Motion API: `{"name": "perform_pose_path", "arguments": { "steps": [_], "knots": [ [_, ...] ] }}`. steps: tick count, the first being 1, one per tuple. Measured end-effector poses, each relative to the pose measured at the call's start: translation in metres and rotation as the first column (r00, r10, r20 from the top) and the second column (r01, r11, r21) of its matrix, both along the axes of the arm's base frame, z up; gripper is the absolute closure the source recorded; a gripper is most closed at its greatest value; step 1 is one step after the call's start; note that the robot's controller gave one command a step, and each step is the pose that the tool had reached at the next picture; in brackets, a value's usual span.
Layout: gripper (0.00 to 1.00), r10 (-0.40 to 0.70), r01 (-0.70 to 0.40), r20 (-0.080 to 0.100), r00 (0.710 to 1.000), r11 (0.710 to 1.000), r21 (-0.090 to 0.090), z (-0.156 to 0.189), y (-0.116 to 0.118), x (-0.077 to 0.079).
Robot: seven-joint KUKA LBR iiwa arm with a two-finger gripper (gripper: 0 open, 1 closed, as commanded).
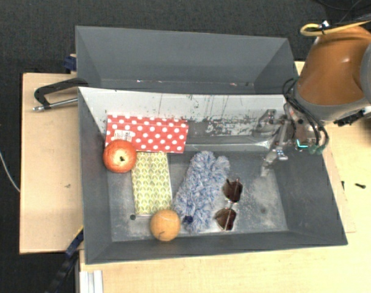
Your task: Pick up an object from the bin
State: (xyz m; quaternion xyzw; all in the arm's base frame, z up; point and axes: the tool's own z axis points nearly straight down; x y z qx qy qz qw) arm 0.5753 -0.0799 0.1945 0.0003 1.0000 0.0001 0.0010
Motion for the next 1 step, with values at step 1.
{"name": "perform_pose_path", "arguments": {
  "steps": [1],
  "knots": [
    [0.00, 0.052, -0.052, 0.006, 0.999, 0.999, -0.001, -0.0453, 0.0137, -0.0178]
  ]
}}
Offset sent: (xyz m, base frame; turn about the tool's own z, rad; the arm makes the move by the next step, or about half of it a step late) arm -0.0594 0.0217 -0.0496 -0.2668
